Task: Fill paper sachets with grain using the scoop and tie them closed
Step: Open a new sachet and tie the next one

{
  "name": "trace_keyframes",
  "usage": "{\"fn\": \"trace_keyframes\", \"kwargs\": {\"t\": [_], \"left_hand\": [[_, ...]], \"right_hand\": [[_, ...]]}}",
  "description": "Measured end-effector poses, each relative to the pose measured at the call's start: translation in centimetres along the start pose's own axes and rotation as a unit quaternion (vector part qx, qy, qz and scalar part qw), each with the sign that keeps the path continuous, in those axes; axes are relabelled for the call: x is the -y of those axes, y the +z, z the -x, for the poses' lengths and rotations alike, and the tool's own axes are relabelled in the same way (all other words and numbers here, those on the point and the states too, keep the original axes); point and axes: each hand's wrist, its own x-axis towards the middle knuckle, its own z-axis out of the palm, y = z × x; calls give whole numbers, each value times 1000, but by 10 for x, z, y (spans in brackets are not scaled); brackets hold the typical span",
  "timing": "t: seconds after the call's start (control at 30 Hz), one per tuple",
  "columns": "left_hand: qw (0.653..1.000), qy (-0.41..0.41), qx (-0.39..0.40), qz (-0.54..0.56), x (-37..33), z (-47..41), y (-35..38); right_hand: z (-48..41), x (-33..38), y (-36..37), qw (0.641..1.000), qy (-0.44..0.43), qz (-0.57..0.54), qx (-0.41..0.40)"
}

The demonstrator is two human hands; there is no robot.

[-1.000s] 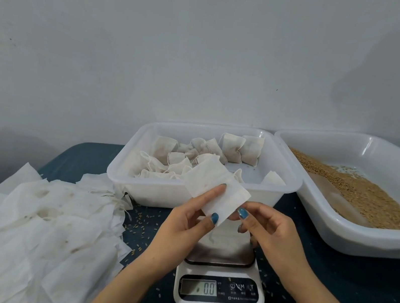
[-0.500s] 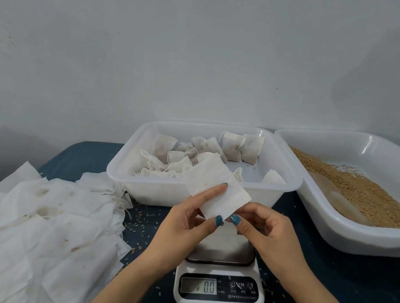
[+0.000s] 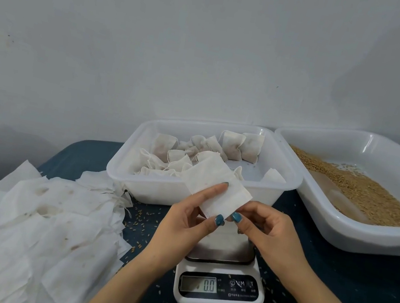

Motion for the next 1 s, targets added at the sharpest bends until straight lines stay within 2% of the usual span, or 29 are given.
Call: {"fn": "trace_keyframes", "kwargs": {"t": [0.73, 1.0], "left_hand": [[1000, 2, 4, -15, 0, 0, 4], [992, 31, -46, -114, 4, -1, 6]], "right_hand": [[2, 5, 2, 1000, 8, 14, -9], [2, 1, 1, 999, 5, 38, -1]]}}
